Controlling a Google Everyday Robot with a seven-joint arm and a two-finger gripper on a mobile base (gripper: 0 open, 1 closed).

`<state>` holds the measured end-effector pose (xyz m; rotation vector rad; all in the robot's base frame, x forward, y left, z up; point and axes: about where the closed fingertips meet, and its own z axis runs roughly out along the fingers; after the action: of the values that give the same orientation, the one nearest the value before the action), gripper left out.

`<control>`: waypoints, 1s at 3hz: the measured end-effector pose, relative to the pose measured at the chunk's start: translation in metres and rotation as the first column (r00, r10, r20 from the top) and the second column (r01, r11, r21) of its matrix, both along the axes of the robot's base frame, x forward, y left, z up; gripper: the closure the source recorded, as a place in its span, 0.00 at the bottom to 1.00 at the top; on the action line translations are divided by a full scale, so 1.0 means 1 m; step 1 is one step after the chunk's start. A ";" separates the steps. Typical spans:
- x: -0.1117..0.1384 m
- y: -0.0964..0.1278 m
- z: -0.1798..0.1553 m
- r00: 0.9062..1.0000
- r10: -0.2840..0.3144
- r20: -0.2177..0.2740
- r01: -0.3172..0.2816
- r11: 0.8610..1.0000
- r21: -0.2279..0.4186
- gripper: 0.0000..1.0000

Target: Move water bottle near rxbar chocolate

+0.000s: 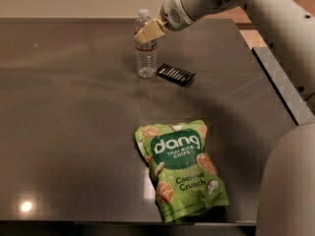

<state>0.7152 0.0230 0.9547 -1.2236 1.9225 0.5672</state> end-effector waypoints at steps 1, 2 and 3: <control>-0.001 0.000 -0.009 1.000 -0.009 -0.002 0.009 1.000 -0.011 0.82; -0.002 0.001 -0.015 1.000 -0.017 -0.003 0.016 1.000 -0.011 0.58; -0.002 0.001 -0.014 1.000 -0.017 -0.003 0.017 1.000 -0.011 0.36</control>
Offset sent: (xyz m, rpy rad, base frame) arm -0.0048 -0.0032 -0.0178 -0.0088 -0.0029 -0.0354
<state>0.7128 0.0243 0.9403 -1.2125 1.9389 0.5505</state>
